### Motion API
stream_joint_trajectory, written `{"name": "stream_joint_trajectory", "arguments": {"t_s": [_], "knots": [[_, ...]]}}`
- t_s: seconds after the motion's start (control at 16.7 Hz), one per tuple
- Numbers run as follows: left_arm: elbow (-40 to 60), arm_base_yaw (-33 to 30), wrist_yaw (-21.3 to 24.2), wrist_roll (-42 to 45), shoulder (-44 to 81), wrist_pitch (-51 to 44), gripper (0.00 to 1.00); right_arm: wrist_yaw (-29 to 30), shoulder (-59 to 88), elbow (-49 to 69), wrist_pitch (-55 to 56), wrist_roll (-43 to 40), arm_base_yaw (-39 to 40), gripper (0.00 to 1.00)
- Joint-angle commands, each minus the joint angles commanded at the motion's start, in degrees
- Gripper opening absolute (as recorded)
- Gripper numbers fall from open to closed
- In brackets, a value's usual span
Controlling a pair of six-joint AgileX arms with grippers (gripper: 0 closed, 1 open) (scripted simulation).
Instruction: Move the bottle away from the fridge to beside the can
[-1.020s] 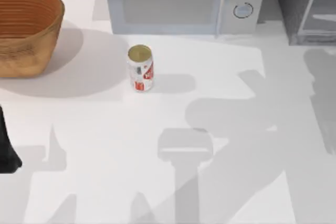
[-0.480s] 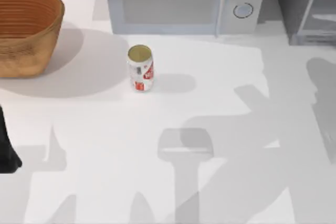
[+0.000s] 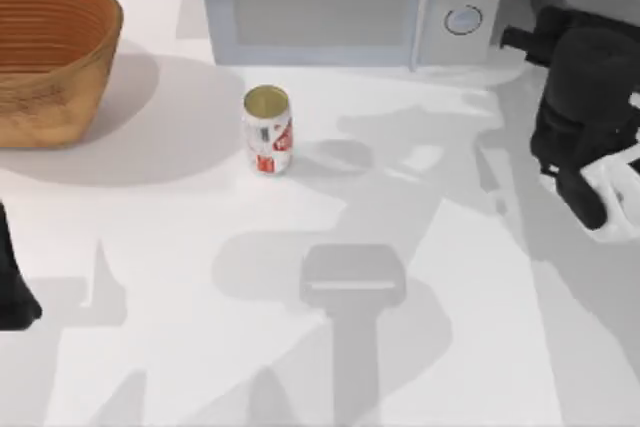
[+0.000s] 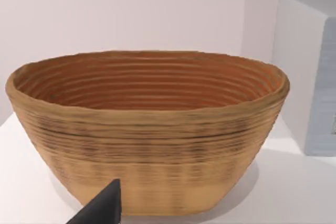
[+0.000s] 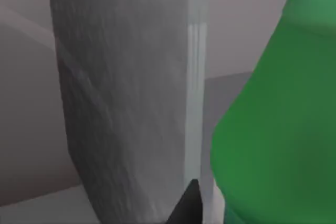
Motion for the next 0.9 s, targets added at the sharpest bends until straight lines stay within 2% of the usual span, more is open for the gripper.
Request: {"name": "stream_joint_trajectory", "arguments": {"t_s": [0.18, 0.36, 0.9], "knots": [[0.0, 0.0, 0.0, 0.0, 0.0, 0.0, 1.0, -6.2, 3.0, 0.9, 1.6, 0.6, 10.3, 0.0], [0.0, 0.0, 0.0, 0.0, 0.0, 0.0, 1.0, -10.5, 4.9, 1.1, 2.3, 0.9, 15.7, 0.0], [0.0, 0.0, 0.0, 0.0, 0.0, 0.0, 1.0, -11.1, 5.1, 1.1, 2.3, 1.0, 16.4, 0.0]]}}
